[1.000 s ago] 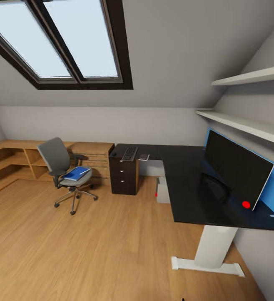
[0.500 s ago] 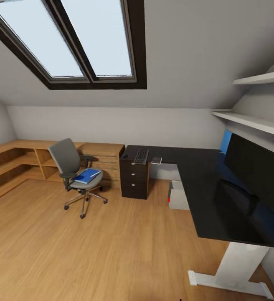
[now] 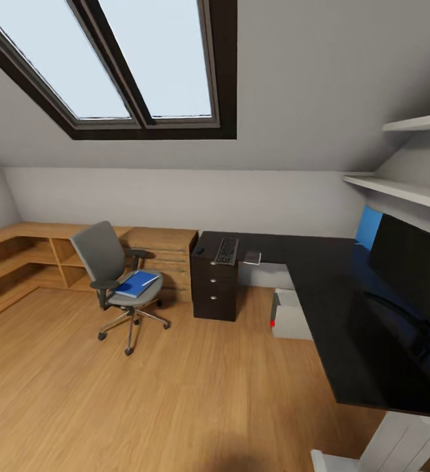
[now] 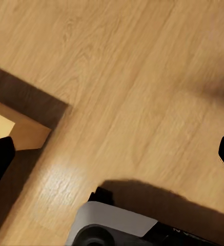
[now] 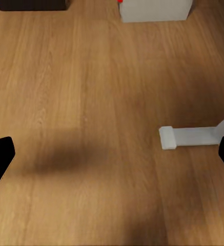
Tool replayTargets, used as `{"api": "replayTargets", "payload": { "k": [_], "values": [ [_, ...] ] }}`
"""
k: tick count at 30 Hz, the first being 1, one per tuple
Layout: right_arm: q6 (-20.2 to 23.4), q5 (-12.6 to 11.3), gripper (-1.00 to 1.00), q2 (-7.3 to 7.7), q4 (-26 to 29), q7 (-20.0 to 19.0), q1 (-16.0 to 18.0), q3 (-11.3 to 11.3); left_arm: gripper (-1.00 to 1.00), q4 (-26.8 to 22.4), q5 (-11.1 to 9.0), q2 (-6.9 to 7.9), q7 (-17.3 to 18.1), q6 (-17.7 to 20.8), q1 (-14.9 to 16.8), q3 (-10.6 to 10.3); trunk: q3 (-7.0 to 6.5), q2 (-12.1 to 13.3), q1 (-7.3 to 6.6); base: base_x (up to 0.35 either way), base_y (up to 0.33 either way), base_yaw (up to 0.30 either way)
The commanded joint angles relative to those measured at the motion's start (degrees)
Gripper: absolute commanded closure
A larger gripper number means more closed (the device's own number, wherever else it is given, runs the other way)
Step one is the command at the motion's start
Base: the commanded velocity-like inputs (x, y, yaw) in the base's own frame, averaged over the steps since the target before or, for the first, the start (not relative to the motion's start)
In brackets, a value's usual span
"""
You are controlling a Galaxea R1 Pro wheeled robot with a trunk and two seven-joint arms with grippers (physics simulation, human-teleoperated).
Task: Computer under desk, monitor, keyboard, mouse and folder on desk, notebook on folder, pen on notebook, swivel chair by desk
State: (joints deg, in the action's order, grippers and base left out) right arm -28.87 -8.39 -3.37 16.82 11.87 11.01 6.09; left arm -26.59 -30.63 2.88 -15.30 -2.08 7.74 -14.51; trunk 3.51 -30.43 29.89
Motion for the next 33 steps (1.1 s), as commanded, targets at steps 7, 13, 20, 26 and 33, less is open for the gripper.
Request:
{"api": "replayTargets", "payload": {
  "k": [7,13,20,26,33],
  "values": [
    [-0.22,-0.57,-1.0,0.03,-0.04,0.26,0.06,0.5,-1.0,0.21,-0.57,0.04,-0.35,-0.21,0.08,-0.51,0.11,-0.09,0.06,0.332,0.072,-0.149],
    [-0.22,-0.57,-1.0,-0.04,-0.04,0.26,0.06,0.48,-1.0,0.22,-0.57,0.07,-0.37,-0.21,0.08,-0.52,0.11,-0.09,0.06,0.332,0.071,-0.182],
    [-0.22,-0.58,-1.0,-0.05,-0.04,0.26,0.06,0.45,-1.0,0.22,-0.57,0.09,-0.35,-0.21,0.07,-0.52,0.11,-0.09,0.06,0.332,0.071,-0.012],
    [-0.22,-0.58,-1.0,-0.05,-0.04,0.26,0.06,0.48,-1.0,0.22,-0.57,0.11,-0.4,-0.22,0.08,-0.52,0.11,-0.09,0.06,0.332,0.078,-0.001],
    [-0.24,-0.57,-1.0,-0.06,-0.04,0.26,0.06,0.5,-1.0,0.22,-0.57,0.11,-0.43,-0.31,0.08,-0.52,0.11,-0.09,0.06,0.332,0.09,0.0]
  ]
}}
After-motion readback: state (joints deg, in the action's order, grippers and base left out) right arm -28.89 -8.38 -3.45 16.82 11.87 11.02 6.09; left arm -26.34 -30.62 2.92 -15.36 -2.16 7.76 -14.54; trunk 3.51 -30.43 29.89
